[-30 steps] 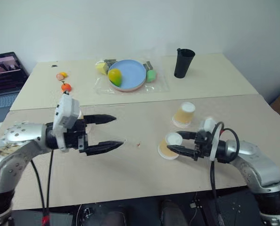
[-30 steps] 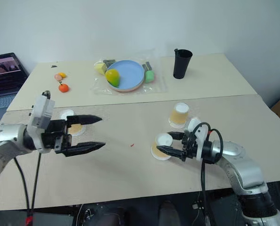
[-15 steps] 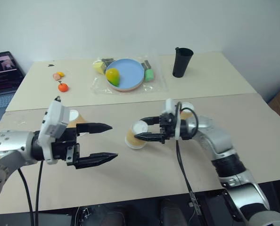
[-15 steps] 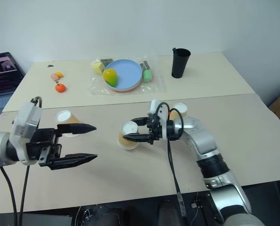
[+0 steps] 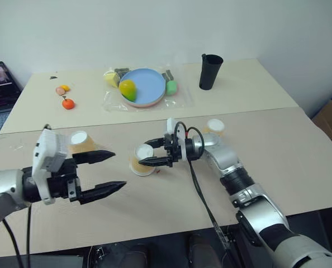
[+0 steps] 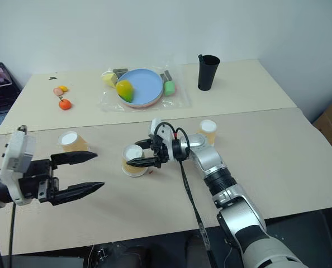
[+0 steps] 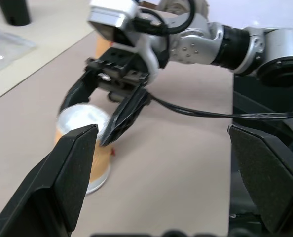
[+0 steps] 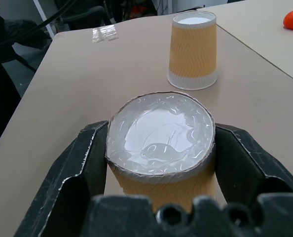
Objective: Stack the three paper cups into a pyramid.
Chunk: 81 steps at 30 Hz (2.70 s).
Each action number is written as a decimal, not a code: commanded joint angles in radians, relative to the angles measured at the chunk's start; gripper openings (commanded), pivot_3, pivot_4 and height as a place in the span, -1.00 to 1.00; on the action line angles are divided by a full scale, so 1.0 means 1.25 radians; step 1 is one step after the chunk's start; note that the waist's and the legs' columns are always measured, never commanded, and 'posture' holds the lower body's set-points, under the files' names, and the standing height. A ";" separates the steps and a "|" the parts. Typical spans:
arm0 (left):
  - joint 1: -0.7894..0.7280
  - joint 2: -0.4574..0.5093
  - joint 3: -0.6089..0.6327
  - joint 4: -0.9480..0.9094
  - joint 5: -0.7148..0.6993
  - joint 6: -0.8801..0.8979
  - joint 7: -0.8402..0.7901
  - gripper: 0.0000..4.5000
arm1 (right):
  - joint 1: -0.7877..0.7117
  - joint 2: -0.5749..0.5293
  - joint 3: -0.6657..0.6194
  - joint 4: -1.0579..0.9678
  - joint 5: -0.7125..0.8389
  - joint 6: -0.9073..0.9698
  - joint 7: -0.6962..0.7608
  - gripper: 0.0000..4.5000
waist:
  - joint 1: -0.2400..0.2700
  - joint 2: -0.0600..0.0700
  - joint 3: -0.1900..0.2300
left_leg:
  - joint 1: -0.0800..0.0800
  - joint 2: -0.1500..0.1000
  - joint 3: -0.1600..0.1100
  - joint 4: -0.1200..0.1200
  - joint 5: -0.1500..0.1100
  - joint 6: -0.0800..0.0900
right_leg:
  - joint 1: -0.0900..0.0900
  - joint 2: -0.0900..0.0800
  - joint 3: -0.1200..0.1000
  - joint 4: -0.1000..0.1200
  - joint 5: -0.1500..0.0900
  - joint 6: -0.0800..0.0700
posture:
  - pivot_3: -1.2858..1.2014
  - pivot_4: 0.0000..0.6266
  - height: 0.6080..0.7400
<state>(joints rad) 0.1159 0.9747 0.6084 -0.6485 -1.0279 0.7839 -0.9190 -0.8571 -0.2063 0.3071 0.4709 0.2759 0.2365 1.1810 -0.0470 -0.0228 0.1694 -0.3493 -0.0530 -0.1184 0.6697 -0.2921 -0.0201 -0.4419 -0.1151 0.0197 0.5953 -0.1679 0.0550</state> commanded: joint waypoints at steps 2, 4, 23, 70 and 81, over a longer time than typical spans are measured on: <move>0.042 -0.002 0.029 0.012 0.053 -0.042 -0.033 1.00 | -0.016 0.007 -0.023 0.002 -0.012 -0.036 0.005 0.27 | 0.000 0.000 0.000 | 0.000 0.000 0.000 0.000 0.000 0.000 | 0.000 0.000 0.000 0.000 0.000 0.000 | 0.03 -0.52 0.91; 0.043 -0.004 0.024 0.017 0.061 -0.051 -0.036 1.00 | -0.015 0.010 -0.026 0.017 -0.026 -0.050 -0.009 0.49 | 0.000 0.000 0.000 | 0.000 0.001 0.000 0.000 0.000 -0.001 | 0.000 0.001 0.000 0.000 0.000 0.000 | 0.03 -0.52 0.91; -0.151 0.006 -0.160 0.060 0.067 -0.054 -0.050 1.00 | 0.134 -0.212 -0.305 -0.429 0.194 0.290 -0.111 0.99 | 0.003 0.000 0.000 | -0.001 0.001 0.001 0.000 -0.001 0.000 | -0.001 0.001 0.001 0.000 0.000 -0.001 | 0.03 -0.52 0.91; -0.209 0.012 -0.171 0.072 0.116 -0.072 -0.066 1.00 | 0.066 -0.256 -0.284 0.130 -0.072 -0.140 -0.252 0.99 | -0.001 0.000 0.000 | 0.004 0.002 0.013 0.006 -0.004 0.005 | 0.002 0.003 0.012 0.001 0.001 0.000 | 0.03 -0.52 0.91; -0.182 -0.008 -0.169 0.078 0.146 -0.096 -0.052 1.00 | 0.035 -0.229 -0.286 0.184 -0.083 -0.166 -0.245 0.99 | -0.001 0.000 0.000 | 0.004 0.002 0.013 0.006 -0.004 0.005 | 0.002 0.003 0.012 0.001 0.001 0.001 | 0.03 -0.52 0.91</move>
<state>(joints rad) -0.1100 0.9678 0.3723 -0.5435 -0.8517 0.6915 -0.9878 -0.7779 -0.4939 -0.0435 0.7008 0.1765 0.0648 0.8730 -0.0483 -0.0224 0.1694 -0.3446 -0.0502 -0.1022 0.6767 -0.2970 -0.0139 -0.4400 -0.1108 0.0349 0.5965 -0.1664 0.0558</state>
